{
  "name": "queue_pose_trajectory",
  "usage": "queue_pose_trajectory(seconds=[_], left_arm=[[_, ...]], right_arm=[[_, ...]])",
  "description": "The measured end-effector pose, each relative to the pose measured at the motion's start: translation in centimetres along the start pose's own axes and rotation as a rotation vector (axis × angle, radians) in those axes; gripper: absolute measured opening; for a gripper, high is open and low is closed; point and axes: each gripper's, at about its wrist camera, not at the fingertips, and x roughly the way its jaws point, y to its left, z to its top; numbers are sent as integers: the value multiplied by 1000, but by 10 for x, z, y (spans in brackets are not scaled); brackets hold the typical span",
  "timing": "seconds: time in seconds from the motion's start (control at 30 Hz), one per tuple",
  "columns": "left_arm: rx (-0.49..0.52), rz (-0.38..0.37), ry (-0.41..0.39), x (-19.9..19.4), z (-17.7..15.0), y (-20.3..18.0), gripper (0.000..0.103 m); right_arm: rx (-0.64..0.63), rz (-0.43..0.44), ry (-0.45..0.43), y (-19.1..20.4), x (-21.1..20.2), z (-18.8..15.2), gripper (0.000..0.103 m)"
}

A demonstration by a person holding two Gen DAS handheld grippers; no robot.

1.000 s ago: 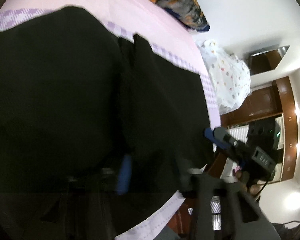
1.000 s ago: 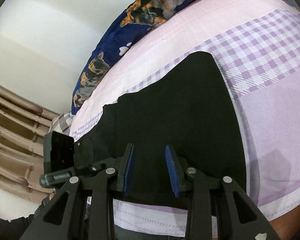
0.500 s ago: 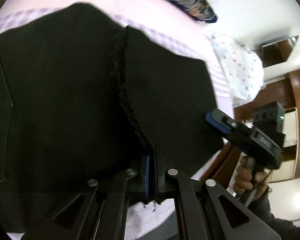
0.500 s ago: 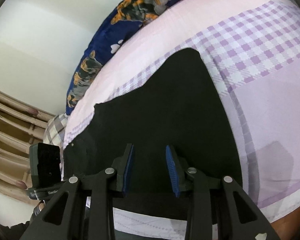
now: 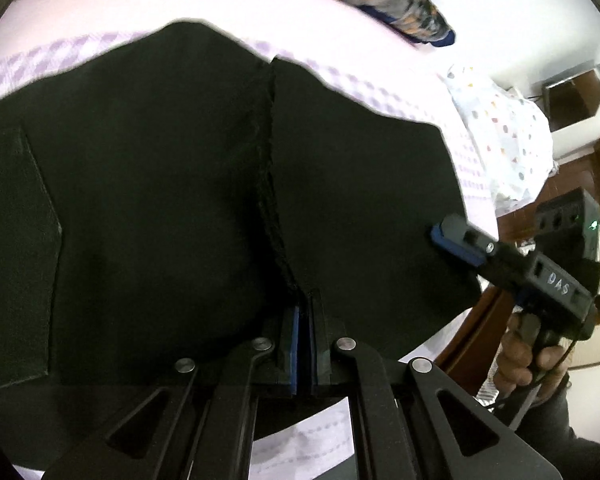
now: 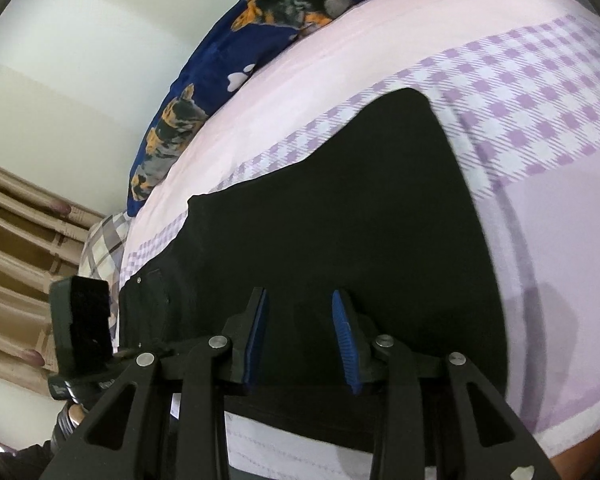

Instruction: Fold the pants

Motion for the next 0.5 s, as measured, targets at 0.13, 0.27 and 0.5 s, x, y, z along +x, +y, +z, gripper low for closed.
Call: queue_pose_trajectory(seconds=[0.13, 0.27, 0.5], left_arm=[[29, 11, 5, -2, 0, -1, 5], [23, 15, -28, -11, -2, 3, 11], [-21, 107, -242, -72, -8, 33, 21]], right_arm=[[-35, 12, 16, 14, 16, 10, 33], [-76, 8, 36, 32, 39, 24, 33], [-119, 10, 39, 63, 72, 46, 33]])
